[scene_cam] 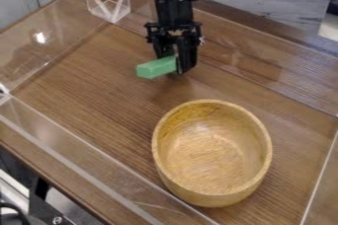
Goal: Remove the green block from inside the brown bowl and put it on the table
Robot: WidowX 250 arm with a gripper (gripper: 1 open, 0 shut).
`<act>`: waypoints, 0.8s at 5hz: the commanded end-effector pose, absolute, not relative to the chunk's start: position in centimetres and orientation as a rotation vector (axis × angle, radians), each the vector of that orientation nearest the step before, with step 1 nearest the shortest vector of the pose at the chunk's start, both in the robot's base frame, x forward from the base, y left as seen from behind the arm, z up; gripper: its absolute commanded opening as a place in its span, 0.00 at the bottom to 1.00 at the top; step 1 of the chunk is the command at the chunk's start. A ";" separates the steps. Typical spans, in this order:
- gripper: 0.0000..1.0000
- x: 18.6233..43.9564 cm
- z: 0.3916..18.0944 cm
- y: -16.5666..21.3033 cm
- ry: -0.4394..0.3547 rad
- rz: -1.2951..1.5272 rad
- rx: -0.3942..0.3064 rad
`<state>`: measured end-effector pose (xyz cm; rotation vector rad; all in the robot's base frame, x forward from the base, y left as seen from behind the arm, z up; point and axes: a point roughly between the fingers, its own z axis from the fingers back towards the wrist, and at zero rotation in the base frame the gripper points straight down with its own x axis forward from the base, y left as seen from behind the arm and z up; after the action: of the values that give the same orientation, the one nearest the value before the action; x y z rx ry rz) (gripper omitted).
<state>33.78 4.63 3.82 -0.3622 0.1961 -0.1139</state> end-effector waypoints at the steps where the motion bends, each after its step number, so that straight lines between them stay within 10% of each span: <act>1: 0.00 35.0 5.5 4.7 0.140 -0.131 -0.342; 4: 0.00 35.2 5.5 4.6 0.159 -0.137 -0.345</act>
<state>34.01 4.45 3.69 -0.3679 0.2207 -0.1197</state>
